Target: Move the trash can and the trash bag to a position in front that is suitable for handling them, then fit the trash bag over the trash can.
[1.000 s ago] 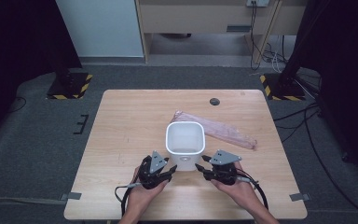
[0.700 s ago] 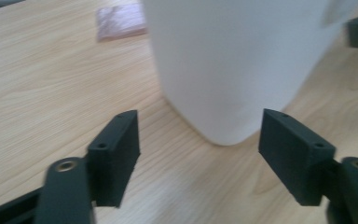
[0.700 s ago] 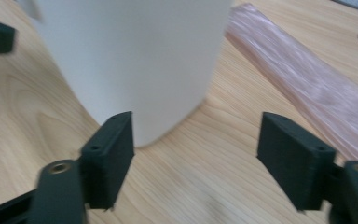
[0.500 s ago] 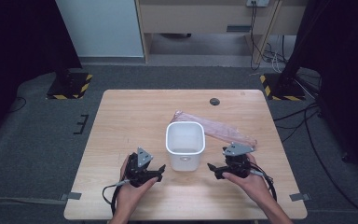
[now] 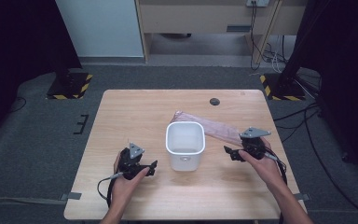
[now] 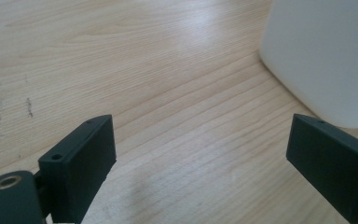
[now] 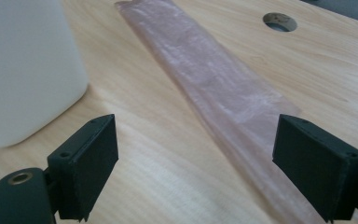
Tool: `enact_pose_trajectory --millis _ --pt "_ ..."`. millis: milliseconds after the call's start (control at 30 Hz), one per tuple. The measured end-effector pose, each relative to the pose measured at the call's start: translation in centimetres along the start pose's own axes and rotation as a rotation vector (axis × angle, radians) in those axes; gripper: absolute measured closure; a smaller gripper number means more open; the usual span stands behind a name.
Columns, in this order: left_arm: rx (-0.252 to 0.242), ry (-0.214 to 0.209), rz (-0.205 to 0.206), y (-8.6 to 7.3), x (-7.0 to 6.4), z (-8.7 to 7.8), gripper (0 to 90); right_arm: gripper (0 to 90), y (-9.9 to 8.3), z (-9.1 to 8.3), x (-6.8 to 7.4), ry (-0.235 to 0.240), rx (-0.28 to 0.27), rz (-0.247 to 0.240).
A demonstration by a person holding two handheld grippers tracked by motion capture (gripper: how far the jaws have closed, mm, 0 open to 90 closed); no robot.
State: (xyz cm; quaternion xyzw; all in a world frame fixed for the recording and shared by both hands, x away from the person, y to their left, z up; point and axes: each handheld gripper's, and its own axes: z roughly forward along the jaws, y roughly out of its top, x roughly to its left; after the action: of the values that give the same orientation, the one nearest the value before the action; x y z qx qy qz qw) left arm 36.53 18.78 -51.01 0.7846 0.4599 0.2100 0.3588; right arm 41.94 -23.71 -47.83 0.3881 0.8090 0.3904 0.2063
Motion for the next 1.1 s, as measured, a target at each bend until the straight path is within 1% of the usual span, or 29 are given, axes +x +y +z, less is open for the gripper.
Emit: enact_pose_trajectory --millis 33,67,100,133,167,200,267,300,333,400,433,467,500,533,567,600,633,767,833,933,1067,1100 --pt "0.008 0.000 0.000 -0.1 0.3 0.2 7.2 14.7 0.0 0.1 -0.3 0.000 -0.008 0.008" --pt "0.014 0.004 -0.002 -0.1 0.4 0.4 7.1 14.6 0.2 0.3 -0.6 -0.001 -0.001 0.014" --pt "0.014 0.004 -0.002 -0.1 0.4 0.4 7.1 14.6 0.2 0.3 -0.6 -0.001 -0.001 0.014" --pt "0.024 0.008 -0.003 -0.3 0.7 0.5 7.1 14.6 0.3 0.5 -0.9 -0.007 0.007 0.008" --pt "0.033 0.010 -0.008 -0.4 1.0 0.6 6.7 14.9 0.5 0.8 -1.7 -0.016 0.007 0.024" --pt "0.034 0.011 -0.010 -0.4 1.1 0.6 6.7 15.1 0.6 0.9 -2.0 -0.019 -0.001 0.035" --pt "0.034 0.014 -0.018 -0.4 1.3 0.6 6.6 14.9 0.5 1.1 -2.6 -0.026 0.000 0.056" --pt "0.033 0.016 -0.019 -0.4 1.4 0.6 6.5 14.8 0.5 1.2 -2.8 -0.032 0.013 0.049" --pt "0.034 0.022 -0.018 -0.5 1.4 0.6 6.4 14.8 0.5 1.2 -2.9 -0.043 0.019 0.042" --pt "0.041 0.036 -0.019 -0.5 1.5 0.7 6.4 14.5 0.5 1.3 -3.2 -0.053 0.025 0.045" --pt "0.047 0.036 -0.021 -0.5 1.6 0.7 6.4 14.5 0.6 1.4 -3.3 -0.055 0.029 0.055" --pt "0.053 0.039 -0.022 -0.5 1.6 0.8 6.4 14.5 0.6 1.4 -3.4 -0.058 0.029 0.049" --pt "0.059 0.040 -0.021 -0.6 1.7 0.9 6.4 14.7 0.7 1.4 -3.6 -0.055 0.025 0.050" --pt "0.066 0.041 -0.022 -0.6 1.7 1.0 6.4 14.9 0.8 1.4 -3.6 -0.047 0.031 0.063" --pt "0.066 0.041 -0.022 -0.6 1.7 1.0 6.4 14.9 0.8 1.4 -3.6 -0.047 0.031 0.063" --pt "0.071 0.044 -0.021 -0.7 1.7 1.0 6.4 15.1 0.9 1.4 -3.8 -0.049 0.033 0.050" --pt "0.072 0.048 -0.022 -0.7 1.7 0.9 6.4 15.2 0.9 1.5 -4.0 -0.049 0.022 0.070" --pt "0.067 0.059 -0.026 -0.7 1.7 0.7 6.4 14.8 0.6 1.7 -4.5 -0.055 0.020 0.080" --pt "0.067 0.063 -0.029 -0.7 1.8 0.8 6.4 14.9 0.6 2.1 -4.7 -0.053 0.024 0.091" --pt "0.067 0.068 -0.038 -0.7 1.9 0.8 6.6 15.4 0.6 2.7 -4.9 -0.054 0.015 0.106" --pt "0.068 0.073 -0.038 -0.9 1.9 0.6 6.8 15.7 1.2 3.8 -5.4 -0.058 0.040 0.091" --pt "0.070 0.074 -0.037 -0.9 1.9 0.5 6.8 15.5 1.4 4.0 -5.5 -0.058 0.042 0.098"
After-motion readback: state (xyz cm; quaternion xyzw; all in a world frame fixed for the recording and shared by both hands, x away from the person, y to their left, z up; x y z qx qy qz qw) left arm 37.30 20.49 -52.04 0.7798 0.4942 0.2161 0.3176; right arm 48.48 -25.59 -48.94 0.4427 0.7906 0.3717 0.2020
